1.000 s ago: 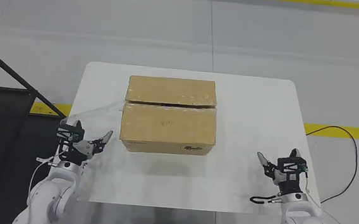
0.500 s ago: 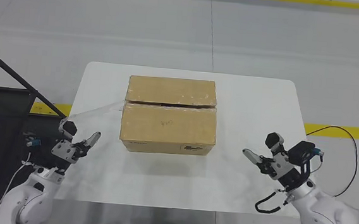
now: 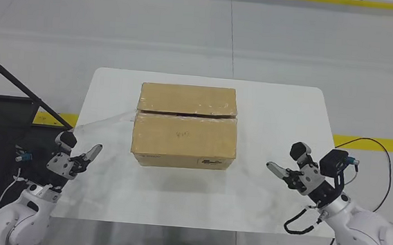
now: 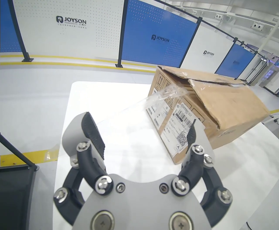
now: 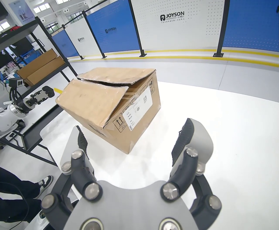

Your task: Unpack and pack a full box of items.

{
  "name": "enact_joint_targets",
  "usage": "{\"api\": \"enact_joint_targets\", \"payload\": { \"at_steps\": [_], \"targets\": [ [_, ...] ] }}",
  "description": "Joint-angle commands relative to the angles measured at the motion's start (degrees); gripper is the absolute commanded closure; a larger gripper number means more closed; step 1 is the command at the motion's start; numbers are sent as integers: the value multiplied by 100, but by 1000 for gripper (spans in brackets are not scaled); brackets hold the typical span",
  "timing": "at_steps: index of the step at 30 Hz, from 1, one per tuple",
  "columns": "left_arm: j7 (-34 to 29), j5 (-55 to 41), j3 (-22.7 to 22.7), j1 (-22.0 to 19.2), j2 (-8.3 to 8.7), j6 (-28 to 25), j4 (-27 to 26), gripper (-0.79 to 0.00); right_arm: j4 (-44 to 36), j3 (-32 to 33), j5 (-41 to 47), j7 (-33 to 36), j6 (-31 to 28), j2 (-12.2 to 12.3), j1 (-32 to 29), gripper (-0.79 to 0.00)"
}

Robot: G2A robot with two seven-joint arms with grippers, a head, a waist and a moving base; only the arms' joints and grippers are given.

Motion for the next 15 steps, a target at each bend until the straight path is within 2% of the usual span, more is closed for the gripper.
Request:
{"api": "enact_joint_targets", "payload": {
  "at_steps": [1,4,7,15],
  "targets": [
    [-73,-176,75,-43,-4,-113,-122,-785,43,-53,159,-105,-21,-6,-1,-785],
    [-319,-463,98,-179,-1,-125,-250,-785,208,-165,319,-266,289,-24,159,-785],
    [-477,-681,114,-338,-2,-36,-298,-785,369,-351,642,-107,445,-29,442,-785],
    [-1141,-2184,111,-602,-9,91,-273,-785,1337,-931,2789,1269,125,7,1588,-785]
  ]
}}
